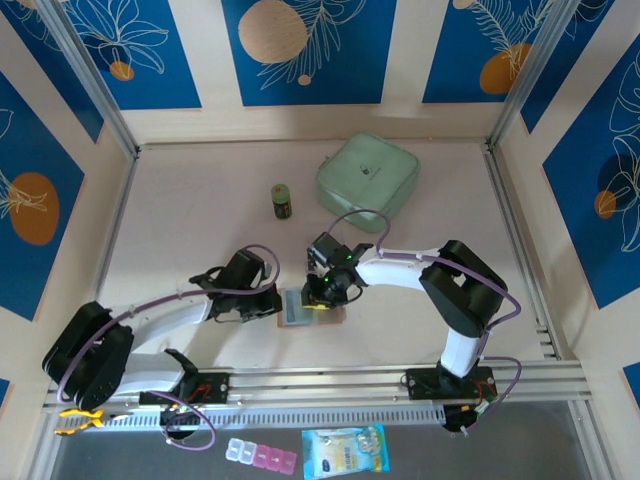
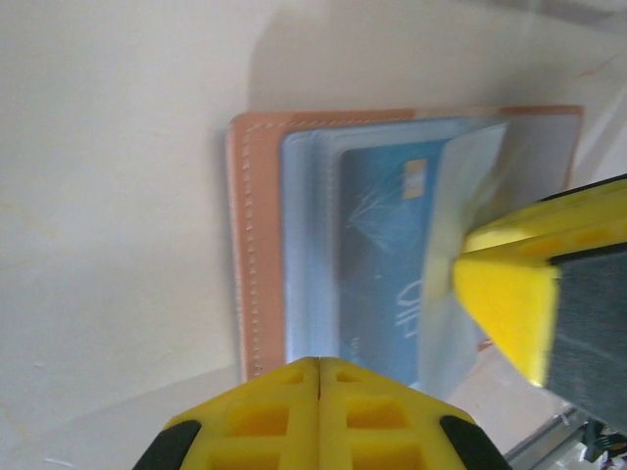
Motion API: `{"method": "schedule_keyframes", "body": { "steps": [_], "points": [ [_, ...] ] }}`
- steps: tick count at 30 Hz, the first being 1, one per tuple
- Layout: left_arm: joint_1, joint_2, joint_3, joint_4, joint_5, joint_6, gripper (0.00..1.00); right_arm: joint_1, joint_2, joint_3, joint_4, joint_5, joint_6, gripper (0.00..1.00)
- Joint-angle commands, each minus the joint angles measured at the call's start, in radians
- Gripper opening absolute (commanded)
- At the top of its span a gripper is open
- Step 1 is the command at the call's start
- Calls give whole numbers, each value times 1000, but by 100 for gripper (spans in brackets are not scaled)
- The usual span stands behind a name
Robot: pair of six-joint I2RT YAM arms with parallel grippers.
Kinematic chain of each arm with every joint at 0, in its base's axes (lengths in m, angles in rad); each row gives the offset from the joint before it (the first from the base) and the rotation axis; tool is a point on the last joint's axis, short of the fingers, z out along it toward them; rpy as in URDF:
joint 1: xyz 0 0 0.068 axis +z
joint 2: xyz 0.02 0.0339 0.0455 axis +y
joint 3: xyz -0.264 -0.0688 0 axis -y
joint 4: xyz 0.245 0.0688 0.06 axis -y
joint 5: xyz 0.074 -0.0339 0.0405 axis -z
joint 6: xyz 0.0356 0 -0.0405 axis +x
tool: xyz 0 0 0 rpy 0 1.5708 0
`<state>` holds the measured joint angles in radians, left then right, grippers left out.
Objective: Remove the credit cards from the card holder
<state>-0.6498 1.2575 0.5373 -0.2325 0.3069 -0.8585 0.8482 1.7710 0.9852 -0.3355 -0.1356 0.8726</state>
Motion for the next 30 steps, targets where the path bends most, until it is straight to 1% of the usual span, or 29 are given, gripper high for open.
{"method": "schedule_keyframes", "body": {
  "steps": [1,8,11,24,30],
  "points": [
    [12,-28,32,-6,29,-24,8,-6,-5,-22,-7,-15,-7,29],
    [1,3,8,128,94,-97,17,-8,-5,-25,-4,-16,-6,29],
    [-5,20,-2,173,104,-117,20,-8,-9,-28,-2,-16,-4,29],
    [-24,94,-5,202,101,-126,26,-8,-14,-34,2,-18,-3,29],
    [-25,124,-9,217,107,-130,26,-8,-18,-40,6,-18,-1,29]
  ]
}}
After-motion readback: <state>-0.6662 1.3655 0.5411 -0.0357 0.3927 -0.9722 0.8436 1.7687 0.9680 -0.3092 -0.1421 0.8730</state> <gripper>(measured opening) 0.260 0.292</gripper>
